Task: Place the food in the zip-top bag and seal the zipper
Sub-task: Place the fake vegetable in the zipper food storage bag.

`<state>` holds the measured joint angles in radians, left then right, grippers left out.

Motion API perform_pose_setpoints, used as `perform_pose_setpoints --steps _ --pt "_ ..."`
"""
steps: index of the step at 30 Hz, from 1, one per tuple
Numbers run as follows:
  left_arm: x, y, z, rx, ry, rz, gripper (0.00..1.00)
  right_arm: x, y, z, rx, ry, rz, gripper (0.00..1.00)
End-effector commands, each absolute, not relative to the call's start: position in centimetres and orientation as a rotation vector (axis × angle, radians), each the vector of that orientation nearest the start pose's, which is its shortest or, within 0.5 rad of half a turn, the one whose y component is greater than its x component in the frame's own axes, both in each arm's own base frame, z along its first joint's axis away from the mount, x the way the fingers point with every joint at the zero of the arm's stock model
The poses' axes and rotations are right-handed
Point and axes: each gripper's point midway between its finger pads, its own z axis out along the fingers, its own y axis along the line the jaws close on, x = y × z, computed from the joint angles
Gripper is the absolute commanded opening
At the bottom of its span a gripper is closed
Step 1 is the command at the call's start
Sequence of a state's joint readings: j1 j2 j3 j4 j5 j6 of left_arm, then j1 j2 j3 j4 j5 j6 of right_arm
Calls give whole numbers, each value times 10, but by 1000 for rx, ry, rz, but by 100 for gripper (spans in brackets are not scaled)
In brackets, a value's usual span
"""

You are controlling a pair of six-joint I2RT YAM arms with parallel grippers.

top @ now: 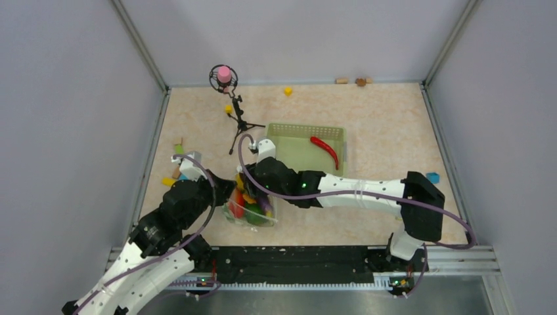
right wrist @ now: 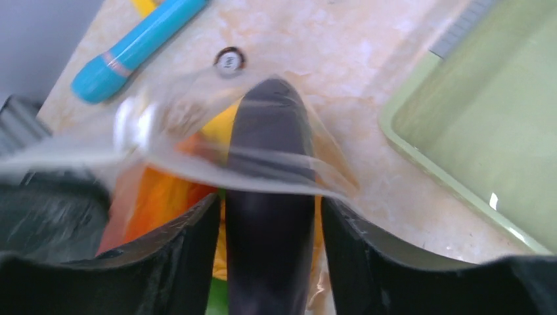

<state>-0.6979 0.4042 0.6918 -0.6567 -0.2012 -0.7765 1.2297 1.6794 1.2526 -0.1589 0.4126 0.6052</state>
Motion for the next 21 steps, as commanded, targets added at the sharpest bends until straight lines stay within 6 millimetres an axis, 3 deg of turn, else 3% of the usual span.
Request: perform_pose_setpoints --steps 1,6,10,13,16,19,21 --pt "197 -111 273 -386 1810 -699 0 171 453 213 -845 1932 877 61" --pt "204 -93 265 -457 1825 -574 0 138 458 241 -1064 1796 1037 76" --pt "206 -90 264 -471 1812 -554 0 136 455 259 -1073 1739 1053 79" --pt "207 -90 261 -469 1808 -553 0 147 448 272 -1020 1702 998 79" --pt "209 -86 263 -477 1793 -526 0 166 432 285 -917 1688 908 90" --pt "209 -80 265 -480 1783 -497 0 193 405 292 -791 1706 813 99" --pt "210 -78 263 -480 1784 -475 0 215 382 292 -713 1729 767 99"
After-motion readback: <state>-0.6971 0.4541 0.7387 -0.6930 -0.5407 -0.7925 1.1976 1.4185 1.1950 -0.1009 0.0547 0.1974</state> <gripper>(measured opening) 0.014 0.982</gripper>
